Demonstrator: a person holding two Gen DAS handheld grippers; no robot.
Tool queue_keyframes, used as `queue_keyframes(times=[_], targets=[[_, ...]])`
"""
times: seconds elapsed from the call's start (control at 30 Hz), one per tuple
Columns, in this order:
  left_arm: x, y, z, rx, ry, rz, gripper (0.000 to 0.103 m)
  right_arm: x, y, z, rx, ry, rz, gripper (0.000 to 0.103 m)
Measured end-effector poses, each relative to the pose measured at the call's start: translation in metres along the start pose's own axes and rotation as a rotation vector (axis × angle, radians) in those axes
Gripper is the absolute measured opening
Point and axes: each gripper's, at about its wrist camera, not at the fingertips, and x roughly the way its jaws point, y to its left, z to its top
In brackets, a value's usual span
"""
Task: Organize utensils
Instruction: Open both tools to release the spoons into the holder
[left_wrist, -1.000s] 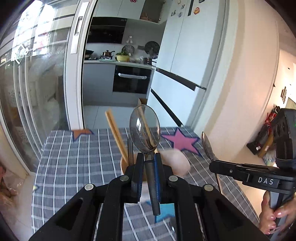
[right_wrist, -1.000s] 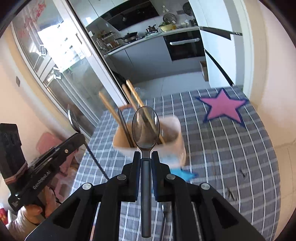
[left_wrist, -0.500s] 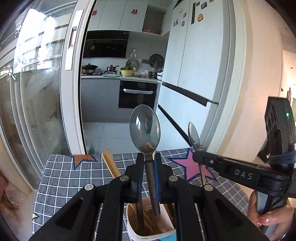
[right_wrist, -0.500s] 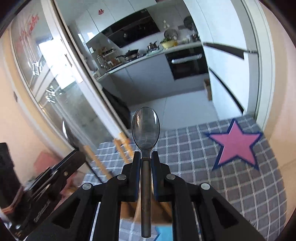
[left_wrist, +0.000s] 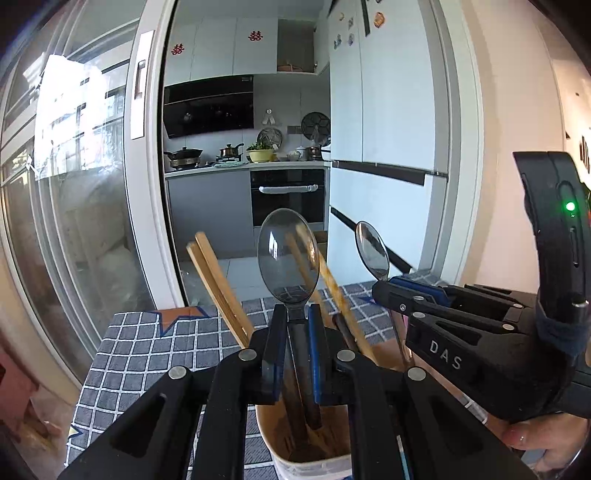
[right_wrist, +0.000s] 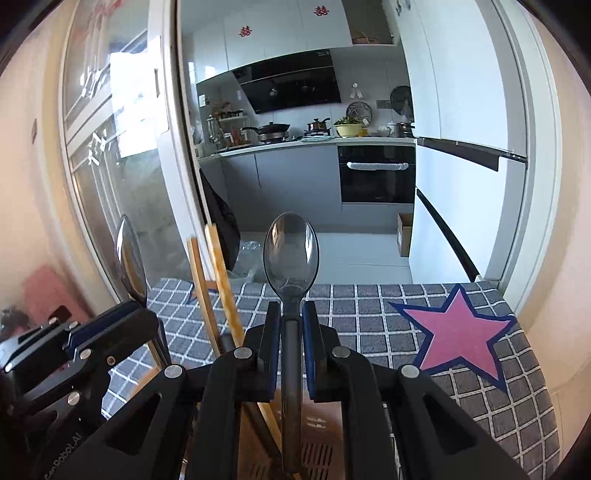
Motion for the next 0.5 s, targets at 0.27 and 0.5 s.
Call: queue_keyframes(times=[0.27,0.5], targets=[[0.002,-0.010,-0.016,0.037,0.016,0.022,0.043,-0.005,0.003,-0.016,-0.026,0.025,0.012,0.013],[-0.003,-0.013,-0.020,0.052,0.033,0.024,0.043,-0.008,-0.007,-0.017,0.018,0.079,0.032,0.014]])
